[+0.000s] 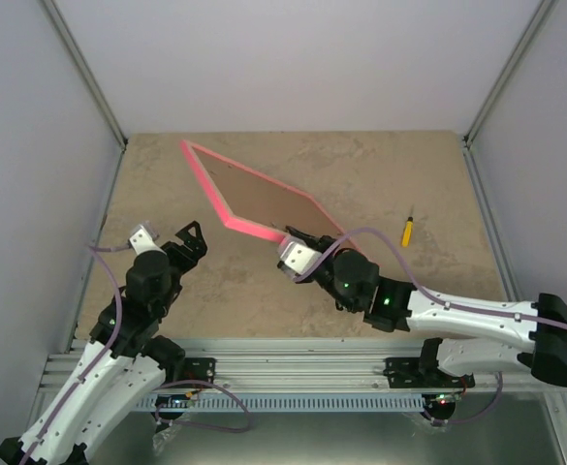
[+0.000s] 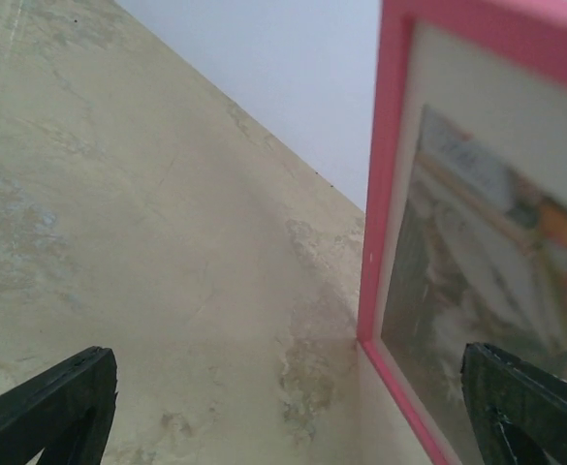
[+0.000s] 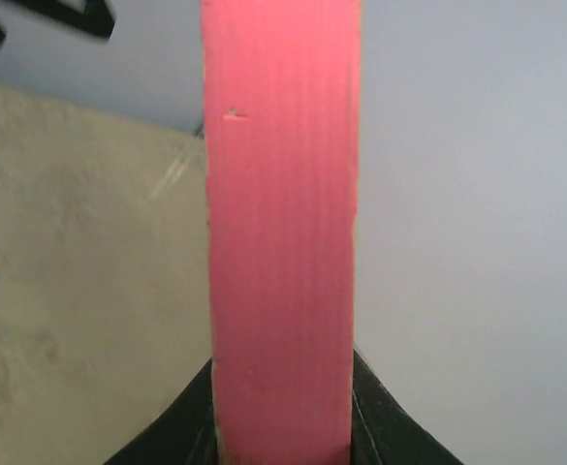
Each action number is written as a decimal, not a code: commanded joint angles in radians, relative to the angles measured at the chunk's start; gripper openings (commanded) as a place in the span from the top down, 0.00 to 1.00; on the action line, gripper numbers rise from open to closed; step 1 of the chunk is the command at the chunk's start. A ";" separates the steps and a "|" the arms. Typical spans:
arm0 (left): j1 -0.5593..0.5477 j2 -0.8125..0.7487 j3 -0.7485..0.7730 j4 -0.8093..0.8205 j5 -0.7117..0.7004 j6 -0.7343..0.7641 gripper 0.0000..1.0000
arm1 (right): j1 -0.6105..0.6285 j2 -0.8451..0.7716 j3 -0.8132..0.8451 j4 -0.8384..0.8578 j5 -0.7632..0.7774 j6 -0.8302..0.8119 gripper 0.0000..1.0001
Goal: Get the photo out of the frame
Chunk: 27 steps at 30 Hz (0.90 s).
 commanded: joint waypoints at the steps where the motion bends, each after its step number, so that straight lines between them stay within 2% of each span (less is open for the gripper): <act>1: 0.001 -0.012 -0.019 -0.007 -0.021 -0.017 0.01 | -0.031 -0.057 0.077 0.083 -0.192 0.234 0.99; 10: 0.000 -0.012 -0.017 -0.005 -0.019 -0.016 0.01 | -0.096 -0.076 0.095 0.139 -0.400 0.480 0.99; 17: 0.000 -0.001 -0.012 -0.003 -0.001 -0.010 0.01 | -0.179 -0.110 0.043 0.220 -0.491 0.749 0.99; 27: 0.000 0.061 -0.029 0.034 0.082 -0.016 0.01 | -0.328 -0.156 -0.183 0.355 -0.362 1.224 0.99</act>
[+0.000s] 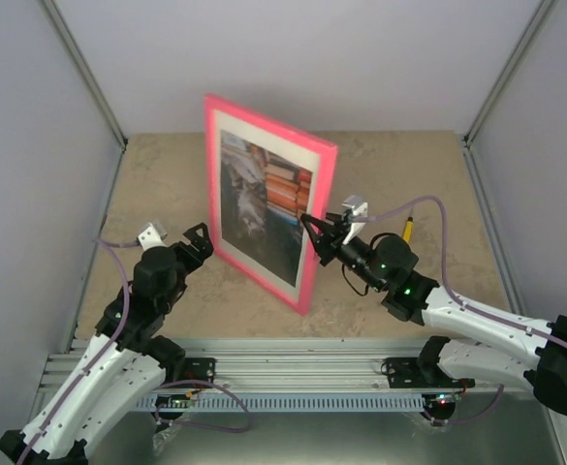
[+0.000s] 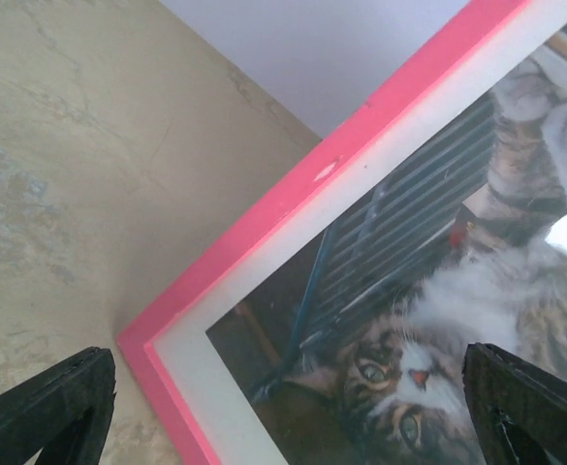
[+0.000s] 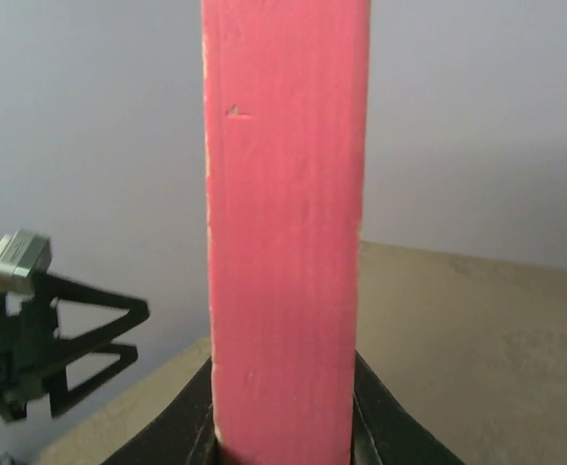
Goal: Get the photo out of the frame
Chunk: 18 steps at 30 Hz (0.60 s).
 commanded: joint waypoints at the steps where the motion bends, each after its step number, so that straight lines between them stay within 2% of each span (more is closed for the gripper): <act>1: 0.000 0.029 -0.021 0.036 0.057 -0.002 0.01 | -0.061 -0.030 -0.110 0.169 0.088 0.311 0.99; 10: 0.001 0.074 -0.070 0.089 0.117 -0.016 0.01 | -0.173 -0.015 -0.348 0.263 0.242 0.731 0.99; 18: 0.000 0.117 -0.101 0.121 0.159 -0.033 0.01 | -0.193 0.124 -0.416 0.226 0.353 0.978 1.00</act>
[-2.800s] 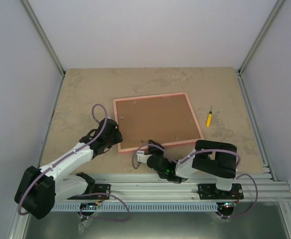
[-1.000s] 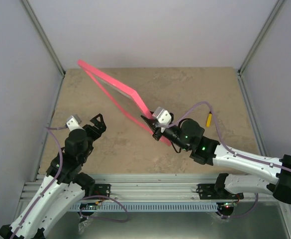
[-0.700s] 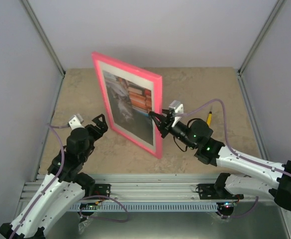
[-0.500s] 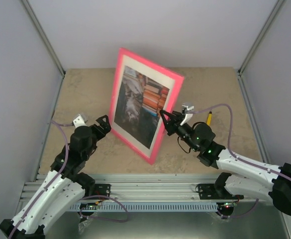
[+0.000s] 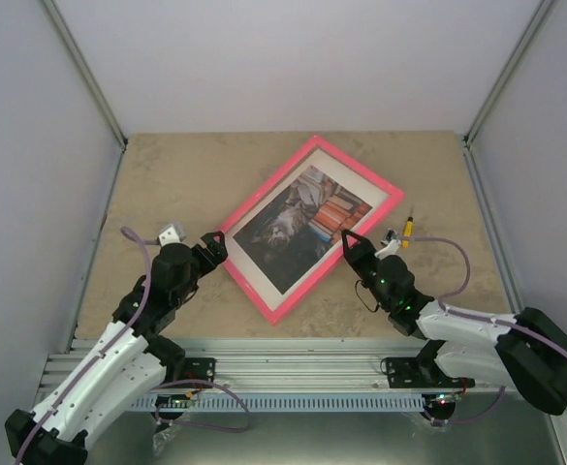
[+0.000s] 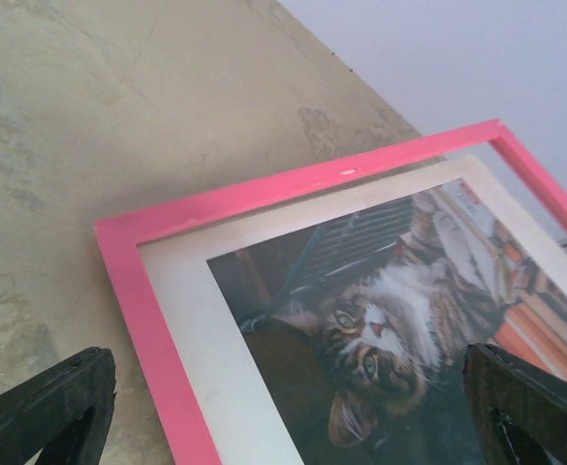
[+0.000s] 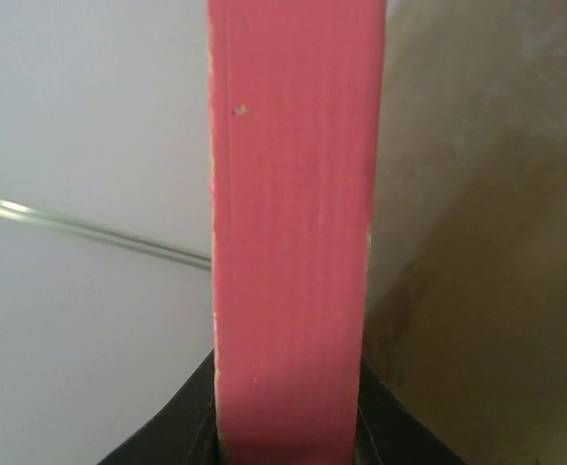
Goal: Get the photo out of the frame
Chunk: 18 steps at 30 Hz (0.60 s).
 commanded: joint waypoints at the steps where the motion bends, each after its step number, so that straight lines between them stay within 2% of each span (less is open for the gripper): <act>1: 0.000 0.016 -0.021 0.040 0.034 -0.020 0.01 | -0.008 0.096 -0.012 0.005 0.117 0.101 0.99; 9: 0.000 0.041 -0.049 0.032 0.056 -0.043 0.01 | -0.009 0.282 0.017 -0.054 0.113 0.281 1.00; 14: 0.000 0.037 -0.070 0.025 0.061 -0.054 0.01 | -0.008 0.331 0.031 -0.104 0.089 0.324 0.99; 18: 0.000 0.038 -0.081 0.035 0.067 -0.061 0.01 | -0.007 0.334 0.049 -0.169 0.065 0.343 0.92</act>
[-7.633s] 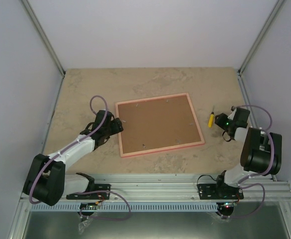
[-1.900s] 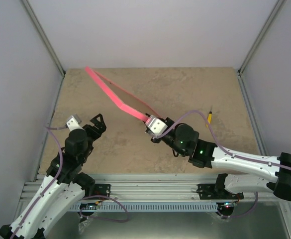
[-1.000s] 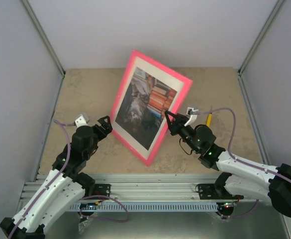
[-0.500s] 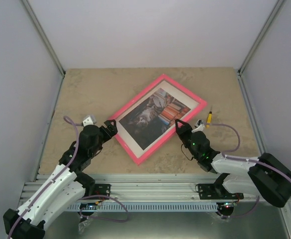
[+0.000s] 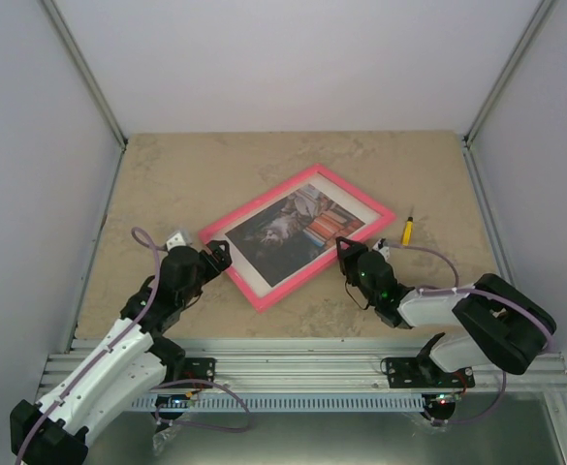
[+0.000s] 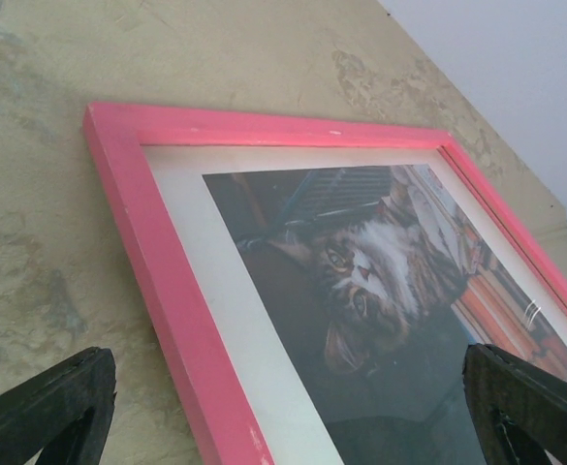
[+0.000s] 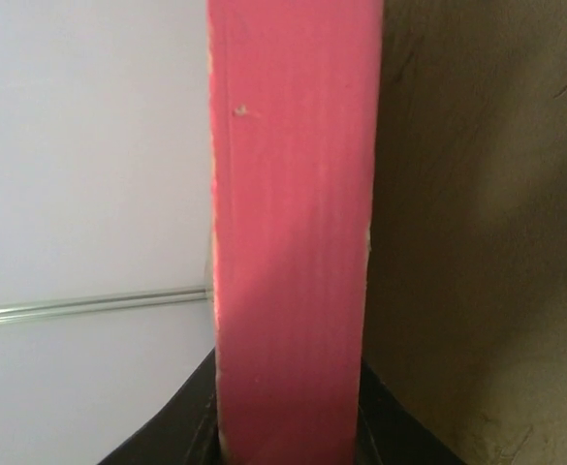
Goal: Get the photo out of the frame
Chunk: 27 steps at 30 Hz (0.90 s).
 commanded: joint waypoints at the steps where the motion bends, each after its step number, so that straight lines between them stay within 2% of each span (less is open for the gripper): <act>1: 0.000 -0.004 -0.020 0.020 0.019 -0.019 0.01 | -0.002 0.027 0.017 -0.227 0.031 -0.061 0.89; 9: 0.000 0.018 -0.032 0.027 0.031 -0.022 0.01 | -0.002 0.052 0.021 -0.252 0.001 -0.024 0.73; 14: 0.000 0.040 -0.056 -0.003 0.030 -0.063 0.01 | -0.002 0.069 0.017 -0.235 -0.018 -0.026 0.70; 24: 0.000 0.130 -0.136 0.121 0.125 -0.106 0.01 | -0.002 0.050 0.024 -0.274 -0.075 -0.046 0.45; 27: 0.001 0.163 -0.131 0.132 0.132 -0.103 0.01 | -0.002 0.042 0.049 -0.369 -0.096 -0.041 0.34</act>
